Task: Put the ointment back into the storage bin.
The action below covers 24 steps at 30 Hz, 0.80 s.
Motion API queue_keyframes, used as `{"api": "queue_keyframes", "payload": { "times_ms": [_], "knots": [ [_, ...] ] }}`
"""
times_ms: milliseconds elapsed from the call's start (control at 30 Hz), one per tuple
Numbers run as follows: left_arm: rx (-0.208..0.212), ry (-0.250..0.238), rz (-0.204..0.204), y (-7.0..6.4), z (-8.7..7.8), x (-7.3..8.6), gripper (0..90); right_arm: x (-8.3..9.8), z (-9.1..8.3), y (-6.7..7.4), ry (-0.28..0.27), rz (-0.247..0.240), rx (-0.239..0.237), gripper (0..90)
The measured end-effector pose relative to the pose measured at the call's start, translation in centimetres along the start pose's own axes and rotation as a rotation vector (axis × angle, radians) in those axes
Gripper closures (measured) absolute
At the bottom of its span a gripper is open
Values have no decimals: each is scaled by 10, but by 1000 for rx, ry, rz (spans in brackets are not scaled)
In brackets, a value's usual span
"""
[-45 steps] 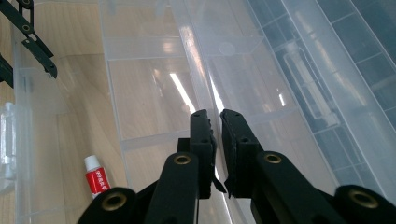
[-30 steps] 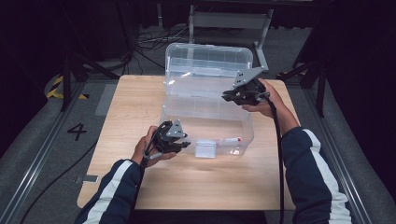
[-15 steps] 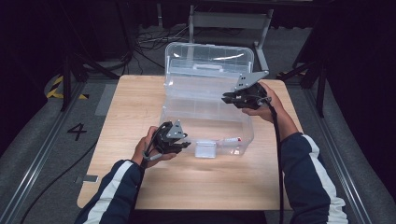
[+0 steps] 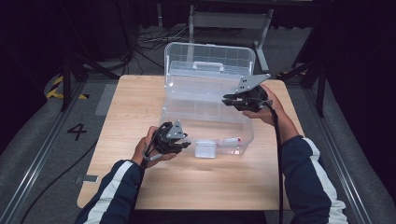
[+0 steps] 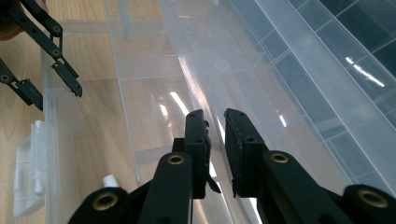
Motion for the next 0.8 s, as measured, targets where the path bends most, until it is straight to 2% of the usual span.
{"api": "queue_keyframes", "payload": {
  "times_ms": [800],
  "knots": [
    [-15,-6,-4,-1,0,0,635,6,-3,12,-19,3,-15,794]
  ]
}}
Point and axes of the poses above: each handheld gripper's, and its own axes: z roughly forward along the jaws, x roughly out of its underside, y roughly to its left, the point moved 8 cm from there along z, roughly forward along the jaws, and after that the axes turned 13 degrees about y, right-handed, at the moved point
